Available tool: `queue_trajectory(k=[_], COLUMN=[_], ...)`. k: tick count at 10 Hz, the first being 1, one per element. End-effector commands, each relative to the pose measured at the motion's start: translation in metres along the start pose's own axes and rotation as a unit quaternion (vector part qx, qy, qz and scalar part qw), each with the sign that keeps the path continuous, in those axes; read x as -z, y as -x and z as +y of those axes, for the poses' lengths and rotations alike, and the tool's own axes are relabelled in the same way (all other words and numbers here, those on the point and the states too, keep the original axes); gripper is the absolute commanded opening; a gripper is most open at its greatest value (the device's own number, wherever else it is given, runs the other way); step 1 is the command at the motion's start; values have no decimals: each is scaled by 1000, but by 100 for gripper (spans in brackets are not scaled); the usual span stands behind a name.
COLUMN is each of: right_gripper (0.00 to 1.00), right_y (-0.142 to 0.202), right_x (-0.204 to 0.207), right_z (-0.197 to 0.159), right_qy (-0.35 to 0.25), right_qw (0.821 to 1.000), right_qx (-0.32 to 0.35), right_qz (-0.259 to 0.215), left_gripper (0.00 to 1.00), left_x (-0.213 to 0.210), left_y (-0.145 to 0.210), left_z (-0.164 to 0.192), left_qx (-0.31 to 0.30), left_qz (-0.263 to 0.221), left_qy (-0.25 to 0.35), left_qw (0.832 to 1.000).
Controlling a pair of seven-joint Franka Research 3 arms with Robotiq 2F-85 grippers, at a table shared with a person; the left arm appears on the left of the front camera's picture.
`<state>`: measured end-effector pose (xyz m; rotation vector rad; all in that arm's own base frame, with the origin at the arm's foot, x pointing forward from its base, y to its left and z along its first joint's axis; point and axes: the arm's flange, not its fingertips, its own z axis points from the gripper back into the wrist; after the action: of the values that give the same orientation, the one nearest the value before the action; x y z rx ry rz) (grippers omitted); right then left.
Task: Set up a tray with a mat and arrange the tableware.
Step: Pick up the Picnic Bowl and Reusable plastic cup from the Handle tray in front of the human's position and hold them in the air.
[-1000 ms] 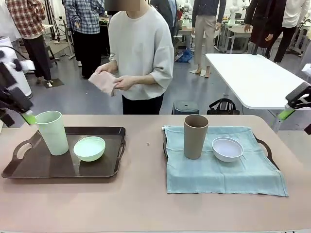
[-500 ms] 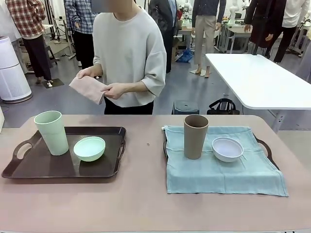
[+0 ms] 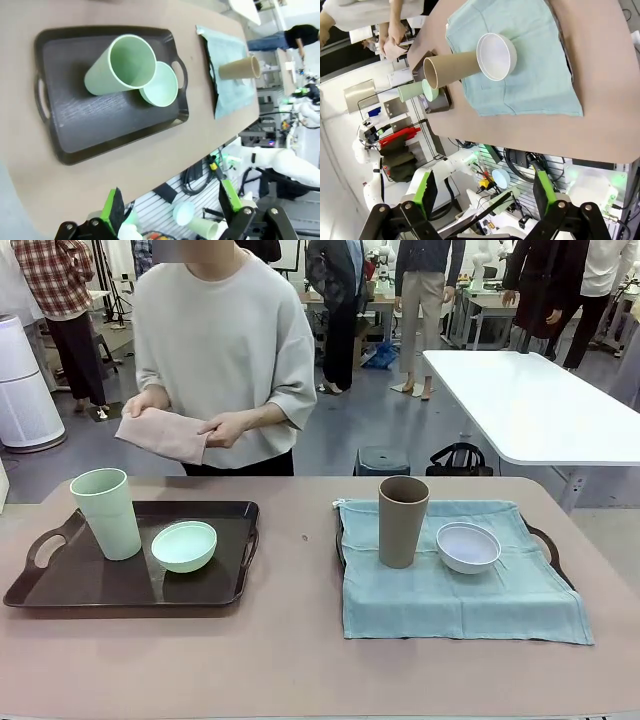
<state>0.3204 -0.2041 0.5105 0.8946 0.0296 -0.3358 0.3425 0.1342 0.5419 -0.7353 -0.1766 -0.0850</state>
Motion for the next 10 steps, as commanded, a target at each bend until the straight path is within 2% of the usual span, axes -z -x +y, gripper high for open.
queue_trajectory(k=[1, 2, 3, 5, 6, 7, 8, 10], right_gripper=[100, 100, 100, 100, 100, 100, 100, 100], right_y=[0, -3, -9, -12, -11, -11, -14, -14], right_x=[-3, -3, -13, -43, -49, -53, -54, -47], right_z=[-2, -6, -22, -61, -73, -81, -85, -81], right_qy=[-3, -65, -109, -216, -248, -288, -316, -305], right_qw=[1000, 997, 991, 969, 959, 945, 933, 936], right_qx=[1, 12, 46, 84, 95, 95, 93, 92], right_qz=[-3, 48, 57, 89, 102, 126, 145, 151], left_gripper=[100, 100, 100, 100, 100, 100, 100, 100], left_x=[-4, -8, -15, -36, -39, -41, -35, -27], left_y=[2, 1, 3, 13, 18, 20, 14, 10], left_z=[5, 17, 35, 82, 98, 109, 113, 105], left_qx=[-4, -19, -24, -38, -33, -13, -2, -3], left_qz=[-5, -5, -5, -12, -4, 23, 28, 41], left_qy=[6, 55, 77, 171, 216, 252, 280, 269], left_qw=[1000, 998, 997, 985, 976, 967, 960, 962])
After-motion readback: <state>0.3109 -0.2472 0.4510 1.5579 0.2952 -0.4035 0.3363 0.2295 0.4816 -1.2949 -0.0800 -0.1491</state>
